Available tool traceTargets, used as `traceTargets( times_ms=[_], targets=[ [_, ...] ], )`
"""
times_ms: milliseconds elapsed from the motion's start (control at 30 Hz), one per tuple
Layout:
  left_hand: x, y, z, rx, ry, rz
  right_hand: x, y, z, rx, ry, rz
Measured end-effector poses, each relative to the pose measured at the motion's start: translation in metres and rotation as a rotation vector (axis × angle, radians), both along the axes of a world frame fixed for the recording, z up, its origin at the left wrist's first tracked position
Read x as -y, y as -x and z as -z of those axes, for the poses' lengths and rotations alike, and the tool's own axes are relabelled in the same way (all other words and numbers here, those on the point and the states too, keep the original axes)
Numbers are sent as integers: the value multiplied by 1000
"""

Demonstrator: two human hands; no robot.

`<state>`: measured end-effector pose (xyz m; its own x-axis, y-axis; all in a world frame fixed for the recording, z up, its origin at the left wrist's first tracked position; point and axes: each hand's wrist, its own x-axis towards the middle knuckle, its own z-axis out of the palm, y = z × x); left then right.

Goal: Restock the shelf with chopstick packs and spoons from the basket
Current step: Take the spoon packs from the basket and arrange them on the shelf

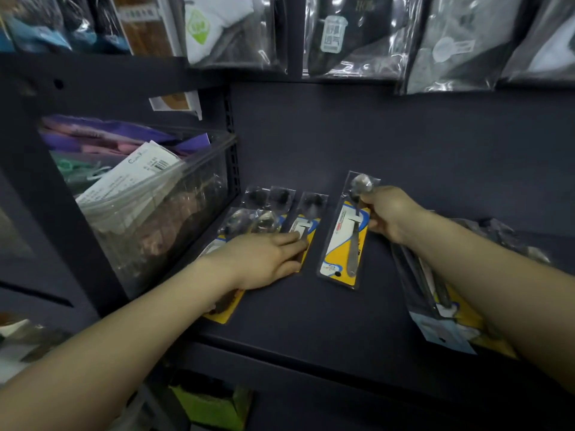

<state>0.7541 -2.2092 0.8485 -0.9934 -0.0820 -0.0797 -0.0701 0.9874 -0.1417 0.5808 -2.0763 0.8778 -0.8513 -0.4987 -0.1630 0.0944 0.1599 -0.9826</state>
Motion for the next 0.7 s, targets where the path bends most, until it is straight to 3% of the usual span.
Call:
traceTargets(
  times_ms=[233, 433, 533, 700],
  targets=[
    [7, 11, 7, -86, 100, -9, 7, -11, 15, 44, -67, -53],
    [20, -16, 1, -302, -282, -16, 19, -42, 20, 53, -154, -187],
    [21, -51, 5, -291, -218, -143, 31, -57, 22, 38, -152, -210],
    [19, -76, 17, -116, -276, -248, 41, -63, 29, -323, -307, -161]
  ],
)
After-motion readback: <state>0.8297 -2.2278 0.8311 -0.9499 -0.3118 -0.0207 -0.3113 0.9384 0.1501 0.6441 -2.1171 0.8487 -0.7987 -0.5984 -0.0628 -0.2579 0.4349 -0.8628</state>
